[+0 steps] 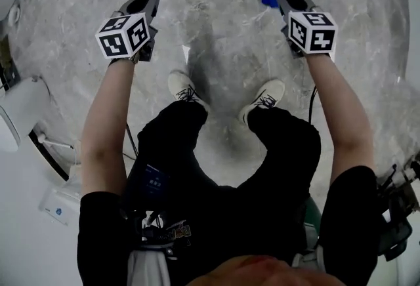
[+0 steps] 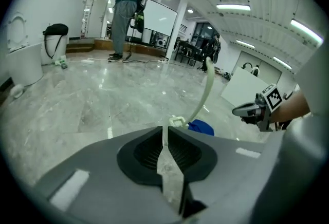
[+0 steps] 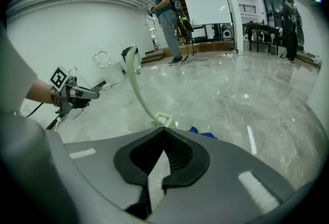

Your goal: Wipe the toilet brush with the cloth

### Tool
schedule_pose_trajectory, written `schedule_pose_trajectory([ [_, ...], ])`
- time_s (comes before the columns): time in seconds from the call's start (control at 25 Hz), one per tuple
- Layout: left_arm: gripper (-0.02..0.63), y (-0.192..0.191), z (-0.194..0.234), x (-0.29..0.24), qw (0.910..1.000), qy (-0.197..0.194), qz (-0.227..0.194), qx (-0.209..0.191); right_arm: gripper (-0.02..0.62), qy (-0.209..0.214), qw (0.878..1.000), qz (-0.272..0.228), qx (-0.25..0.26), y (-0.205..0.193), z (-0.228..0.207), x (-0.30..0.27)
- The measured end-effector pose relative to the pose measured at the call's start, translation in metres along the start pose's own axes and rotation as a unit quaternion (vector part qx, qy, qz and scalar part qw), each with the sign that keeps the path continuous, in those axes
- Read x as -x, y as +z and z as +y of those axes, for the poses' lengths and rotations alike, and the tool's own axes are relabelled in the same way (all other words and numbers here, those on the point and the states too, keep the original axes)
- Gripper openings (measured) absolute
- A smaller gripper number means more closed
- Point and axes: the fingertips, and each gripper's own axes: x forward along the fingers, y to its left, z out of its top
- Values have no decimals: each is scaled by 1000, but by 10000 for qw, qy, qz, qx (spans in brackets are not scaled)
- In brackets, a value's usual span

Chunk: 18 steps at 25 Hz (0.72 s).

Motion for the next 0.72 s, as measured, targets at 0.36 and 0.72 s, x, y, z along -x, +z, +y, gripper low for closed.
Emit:
schedule_pose_trajectory([
  [0.36,42,57,-115,221,9917,412,-374,1156,2,-329,9934,-41,-1102,63,103,178],
  [0.72,43,226,-159,378,9969,-564,-499,232,2,-726,9884,-482,-1245,218,212,366],
])
